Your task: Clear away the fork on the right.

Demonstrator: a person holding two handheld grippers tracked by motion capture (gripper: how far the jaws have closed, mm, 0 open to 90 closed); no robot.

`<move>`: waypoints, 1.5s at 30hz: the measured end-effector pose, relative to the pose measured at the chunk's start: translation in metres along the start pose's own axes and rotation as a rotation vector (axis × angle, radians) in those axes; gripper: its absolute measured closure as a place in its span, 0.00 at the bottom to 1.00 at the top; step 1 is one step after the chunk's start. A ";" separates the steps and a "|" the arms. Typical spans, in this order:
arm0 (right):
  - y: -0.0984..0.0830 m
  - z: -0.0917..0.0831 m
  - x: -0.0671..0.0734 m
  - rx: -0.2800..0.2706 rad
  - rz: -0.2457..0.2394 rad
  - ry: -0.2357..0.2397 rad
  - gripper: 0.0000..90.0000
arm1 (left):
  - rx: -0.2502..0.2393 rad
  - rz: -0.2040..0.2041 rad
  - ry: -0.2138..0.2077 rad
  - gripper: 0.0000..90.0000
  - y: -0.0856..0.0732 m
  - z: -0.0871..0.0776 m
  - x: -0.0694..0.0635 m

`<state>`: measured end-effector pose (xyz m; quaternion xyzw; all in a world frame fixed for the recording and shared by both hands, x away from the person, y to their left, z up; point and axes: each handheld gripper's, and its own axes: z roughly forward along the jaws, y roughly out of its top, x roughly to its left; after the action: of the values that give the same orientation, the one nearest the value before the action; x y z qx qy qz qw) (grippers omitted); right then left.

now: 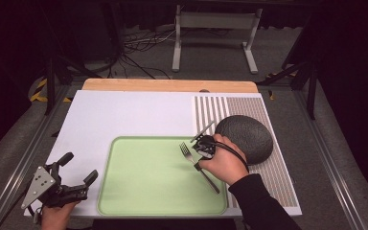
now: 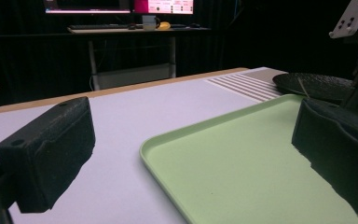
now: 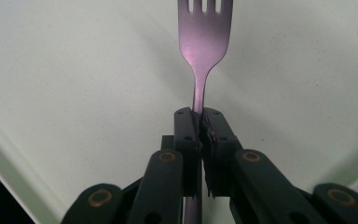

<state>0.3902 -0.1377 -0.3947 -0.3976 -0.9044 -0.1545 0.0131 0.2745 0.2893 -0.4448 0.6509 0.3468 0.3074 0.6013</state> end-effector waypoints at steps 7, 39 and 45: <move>-0.004 0.004 -0.004 0.015 0.029 -0.007 0.94 | 0.001 0.000 0.000 0.00 0.000 0.000 0.000; -0.010 0.002 -0.006 -0.054 0.066 0.012 0.65 | 0.000 -0.004 -0.002 0.00 0.000 0.000 0.000; -0.008 0.002 0.001 -0.223 -0.052 0.039 0.33 | 0.000 -0.006 -0.002 0.00 0.000 0.000 0.000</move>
<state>0.3840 -0.1410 -0.3986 -0.3700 -0.8911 -0.2621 -0.0174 0.2749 0.2894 -0.4448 0.6499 0.3483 0.3050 0.6027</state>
